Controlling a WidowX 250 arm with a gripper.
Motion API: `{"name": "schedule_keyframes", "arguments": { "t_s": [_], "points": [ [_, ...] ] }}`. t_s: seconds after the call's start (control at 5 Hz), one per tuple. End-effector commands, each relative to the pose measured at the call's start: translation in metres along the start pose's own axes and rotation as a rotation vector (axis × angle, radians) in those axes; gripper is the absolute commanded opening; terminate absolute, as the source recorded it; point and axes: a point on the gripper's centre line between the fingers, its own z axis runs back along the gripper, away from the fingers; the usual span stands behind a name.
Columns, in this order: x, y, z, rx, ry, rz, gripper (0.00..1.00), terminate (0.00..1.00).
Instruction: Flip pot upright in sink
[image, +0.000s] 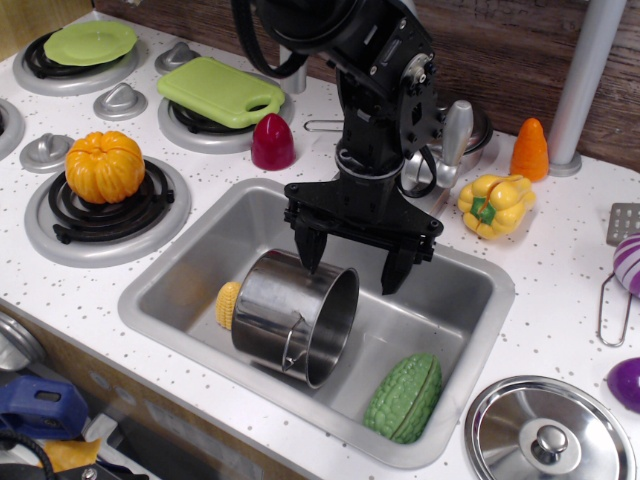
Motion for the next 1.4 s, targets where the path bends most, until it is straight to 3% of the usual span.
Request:
{"name": "schedule_keyframes", "arguments": {
  "t_s": [0.0, 0.2, 0.6, 0.8, 1.2],
  "points": [
    [0.000, 0.000, 0.000, 0.000, 0.000, 0.000, 1.00, 0.00],
    [0.000, 0.000, 0.001, 0.164, -0.045, -0.076, 1.00, 0.00],
    [0.002, 0.001, -0.003, 0.368, -0.072, -0.134, 1.00, 0.00],
    [0.001, 0.004, -0.010, 0.439, -0.094, -0.139, 1.00, 0.00],
    [0.002, 0.021, -0.020, 0.467, -0.122, -0.166, 1.00, 0.00]
  ]
}}
